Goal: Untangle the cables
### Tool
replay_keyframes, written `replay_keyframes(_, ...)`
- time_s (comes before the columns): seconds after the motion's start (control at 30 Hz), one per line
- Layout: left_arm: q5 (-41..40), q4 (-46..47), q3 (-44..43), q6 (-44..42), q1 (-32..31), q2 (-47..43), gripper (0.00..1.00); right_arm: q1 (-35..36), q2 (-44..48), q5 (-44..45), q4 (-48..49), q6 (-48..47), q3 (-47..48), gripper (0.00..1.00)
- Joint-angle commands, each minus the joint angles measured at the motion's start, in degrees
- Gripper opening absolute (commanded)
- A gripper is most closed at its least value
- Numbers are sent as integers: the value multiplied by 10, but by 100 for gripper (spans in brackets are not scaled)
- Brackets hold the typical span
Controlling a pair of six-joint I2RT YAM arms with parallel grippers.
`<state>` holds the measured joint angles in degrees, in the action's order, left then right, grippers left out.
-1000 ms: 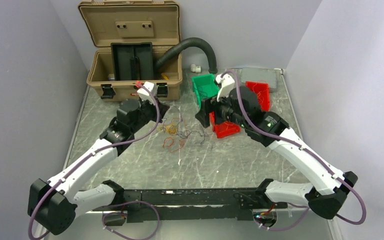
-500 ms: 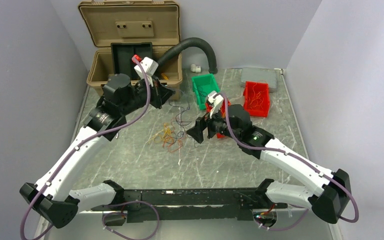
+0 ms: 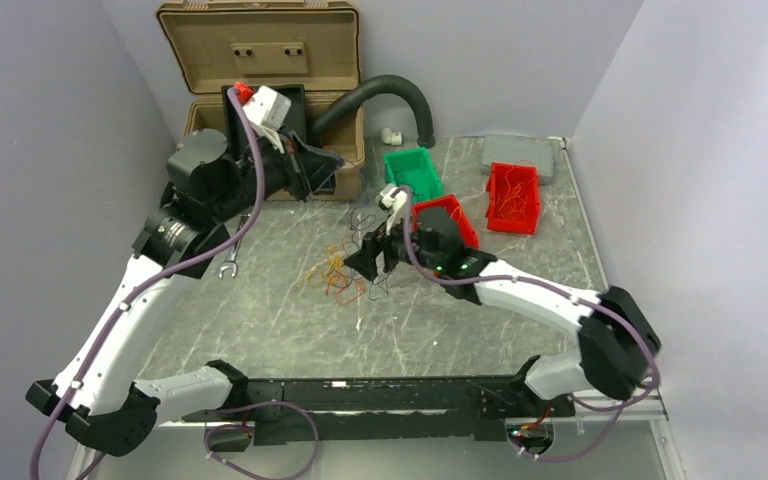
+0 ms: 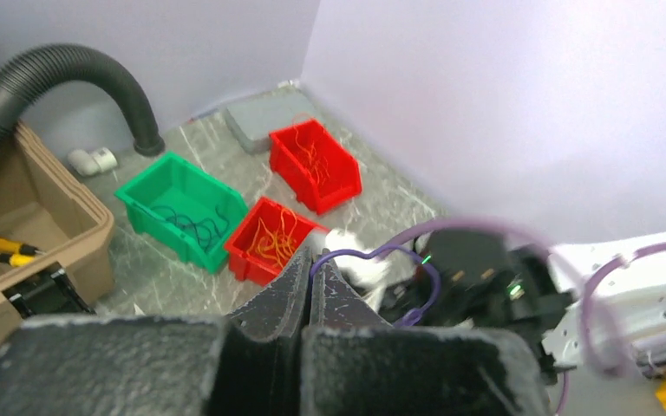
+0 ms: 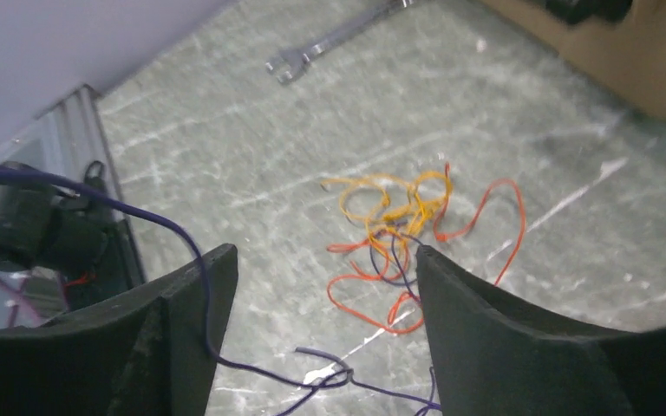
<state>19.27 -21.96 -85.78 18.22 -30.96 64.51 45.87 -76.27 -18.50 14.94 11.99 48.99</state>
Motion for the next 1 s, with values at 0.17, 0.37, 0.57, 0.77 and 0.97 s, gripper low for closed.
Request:
replay_keyframes(0.17, -232, -30, -69, -9, 26, -64, 0, 1, -74, 96, 68, 80, -47, 57)
replay_keyframes(0.37, -446, -11, -20, -66, 30, -150, 0, -33, -58, 161, -19, 144, -88, 34)
replay_keyframes(0.57, -485, -8, -1, -85, 30, -173, 0, -77, -33, 157, -59, 190, -120, 28)
replay_keyframes(0.77, -398, -6, 4, -86, 30, -160, 0, -79, 3, 118, -68, 159, -115, 54)
replay_keyframes(0.97, -290, -20, 15, -62, 30, -123, 0, -78, 80, 47, -46, 95, -96, 87)
